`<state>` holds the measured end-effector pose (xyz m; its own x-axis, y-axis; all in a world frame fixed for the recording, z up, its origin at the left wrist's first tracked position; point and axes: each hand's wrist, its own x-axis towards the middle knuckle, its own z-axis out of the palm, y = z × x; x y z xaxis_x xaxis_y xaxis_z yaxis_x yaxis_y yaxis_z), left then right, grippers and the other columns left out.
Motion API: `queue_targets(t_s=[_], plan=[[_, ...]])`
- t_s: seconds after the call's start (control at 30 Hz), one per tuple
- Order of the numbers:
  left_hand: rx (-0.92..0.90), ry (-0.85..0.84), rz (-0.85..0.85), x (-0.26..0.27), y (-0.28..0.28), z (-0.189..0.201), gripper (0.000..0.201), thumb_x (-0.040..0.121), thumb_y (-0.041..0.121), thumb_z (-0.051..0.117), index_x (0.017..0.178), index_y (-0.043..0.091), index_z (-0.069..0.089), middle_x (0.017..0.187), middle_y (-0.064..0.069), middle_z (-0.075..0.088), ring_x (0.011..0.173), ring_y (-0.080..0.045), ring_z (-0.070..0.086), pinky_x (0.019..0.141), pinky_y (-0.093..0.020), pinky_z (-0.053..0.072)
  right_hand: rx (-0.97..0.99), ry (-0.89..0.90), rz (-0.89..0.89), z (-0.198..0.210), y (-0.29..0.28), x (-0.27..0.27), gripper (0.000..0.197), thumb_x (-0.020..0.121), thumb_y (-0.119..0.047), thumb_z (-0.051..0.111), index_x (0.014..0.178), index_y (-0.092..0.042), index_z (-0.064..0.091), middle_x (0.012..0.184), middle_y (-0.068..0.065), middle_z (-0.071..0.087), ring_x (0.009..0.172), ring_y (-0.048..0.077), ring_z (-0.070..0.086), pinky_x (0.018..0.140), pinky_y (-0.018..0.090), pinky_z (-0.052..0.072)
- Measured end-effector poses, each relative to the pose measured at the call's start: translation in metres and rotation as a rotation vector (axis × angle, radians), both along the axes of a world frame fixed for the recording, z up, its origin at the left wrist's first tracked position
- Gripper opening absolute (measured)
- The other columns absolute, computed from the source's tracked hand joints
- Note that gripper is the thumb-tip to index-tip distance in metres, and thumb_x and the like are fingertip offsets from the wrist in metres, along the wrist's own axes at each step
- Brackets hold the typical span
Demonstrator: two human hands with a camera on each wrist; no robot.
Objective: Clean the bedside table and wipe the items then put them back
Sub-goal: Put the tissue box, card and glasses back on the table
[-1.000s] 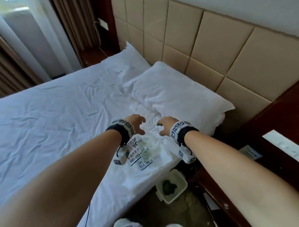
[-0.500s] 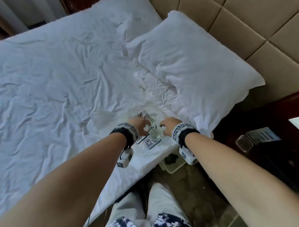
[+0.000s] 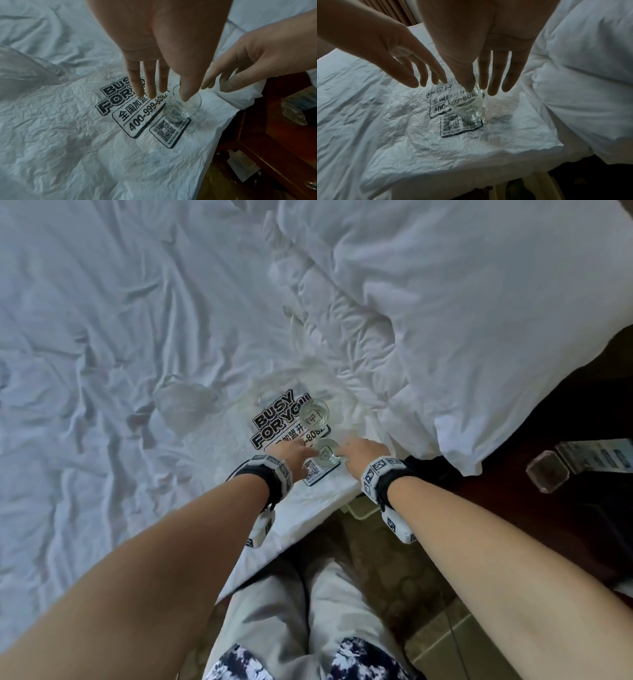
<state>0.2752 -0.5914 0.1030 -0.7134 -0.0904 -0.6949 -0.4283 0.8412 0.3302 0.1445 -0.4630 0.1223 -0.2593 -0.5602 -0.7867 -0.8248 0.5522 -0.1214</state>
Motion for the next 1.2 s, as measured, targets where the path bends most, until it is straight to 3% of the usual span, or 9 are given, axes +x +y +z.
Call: queue_targets(t_s=[0.17,0.33,0.47,0.63,0.73,0.87,1.0,1.07,1.2], plan=[[-0.002,-0.02,0.021,-0.012,0.002,-0.029,0.044,0.095,0.019,0.057,0.138,0.031,0.055,0.121,-0.003,0.055,0.098,-0.02,0.06,0.076,-0.029,0.051,0.003,0.006,0.152,-0.033,-0.002,-0.007,0.034,0.101,-0.034,0.039,0.124,-0.031,0.063,0.117,0.004,0.065,0.091,0.026,0.06,0.068,0.032,0.039],[-0.032,-0.015,0.033,-0.022,0.004,-0.041,0.03,0.095,0.015,0.059,0.122,0.025,0.067,0.114,0.0,0.062,0.103,-0.019,0.06,0.087,-0.034,0.055,0.017,-0.021,0.157,-0.042,-0.001,-0.014,0.046,0.094,-0.01,0.045,0.131,-0.038,0.054,0.117,0.003,0.062,0.105,0.03,0.06,0.075,0.036,0.048],[-0.05,0.012,0.058,-0.029,0.004,-0.044,0.021,0.093,0.019,0.065,0.114,0.022,0.068,0.117,0.0,0.063,0.109,-0.018,0.059,0.092,-0.034,0.054,-0.024,-0.013,0.189,-0.044,-0.003,-0.023,0.037,0.096,-0.014,0.05,0.129,-0.031,0.056,0.119,0.001,0.061,0.111,0.028,0.056,0.084,0.038,0.048],[-0.035,-0.009,0.067,-0.038,0.0,-0.035,0.021,0.086,0.024,0.074,0.106,0.02,0.069,0.113,0.0,0.062,0.11,-0.02,0.057,0.091,-0.033,0.051,-0.087,-0.018,0.179,-0.033,-0.006,-0.03,0.029,0.094,-0.022,0.057,0.123,-0.027,0.058,0.112,-0.001,0.059,0.109,0.025,0.054,0.081,0.037,0.049],[-0.022,0.003,0.078,-0.044,-0.003,-0.017,0.023,0.08,0.03,0.08,0.099,0.021,0.069,0.108,0.001,0.064,0.104,-0.02,0.06,0.089,-0.035,0.052,-0.114,-0.042,0.154,-0.014,-0.006,-0.034,0.026,0.092,-0.032,0.062,0.117,-0.027,0.058,0.112,-0.002,0.06,0.111,0.023,0.054,0.081,0.038,0.049],[-0.022,0.024,0.083,-0.052,-0.009,0.02,0.026,0.076,0.034,0.083,0.095,0.022,0.07,0.106,0.002,0.065,0.102,-0.019,0.06,0.091,-0.039,0.052,-0.163,-0.051,0.084,0.027,-0.004,-0.041,0.036,0.085,-0.044,0.071,0.114,-0.026,0.06,0.114,0.001,0.063,0.107,0.023,0.057,0.088,0.04,0.05],[-0.073,0.102,0.052,-0.06,-0.02,0.064,0.027,0.078,0.036,0.081,0.098,0.021,0.069,0.101,0.011,0.055,0.097,-0.013,0.055,0.089,-0.029,0.049,-0.241,-0.01,0.023,0.077,-0.007,-0.044,0.039,0.082,-0.045,0.075,0.111,-0.025,0.06,0.111,0.004,0.061,0.1,0.023,0.059,0.089,0.04,0.051],[-0.085,0.124,0.047,-0.065,-0.027,0.091,0.029,0.076,0.039,0.082,0.096,0.025,0.068,0.102,0.007,0.063,0.096,-0.016,0.058,0.089,-0.034,0.051,-0.286,0.029,-0.006,0.102,-0.009,-0.045,0.037,0.081,-0.047,0.074,0.109,-0.026,0.06,0.11,0.003,0.061,0.099,0.023,0.06,0.085,0.036,0.049],[-0.128,0.204,0.012,-0.072,-0.042,0.155,0.032,0.075,0.043,0.081,0.1,0.027,0.069,0.1,0.001,0.067,0.095,-0.021,0.061,0.082,-0.03,0.049,-0.367,0.114,-0.064,0.159,-0.012,-0.044,0.035,0.083,-0.05,0.071,0.106,-0.026,0.06,0.111,0.001,0.063,0.1,0.021,0.06,0.081,0.034,0.047]])
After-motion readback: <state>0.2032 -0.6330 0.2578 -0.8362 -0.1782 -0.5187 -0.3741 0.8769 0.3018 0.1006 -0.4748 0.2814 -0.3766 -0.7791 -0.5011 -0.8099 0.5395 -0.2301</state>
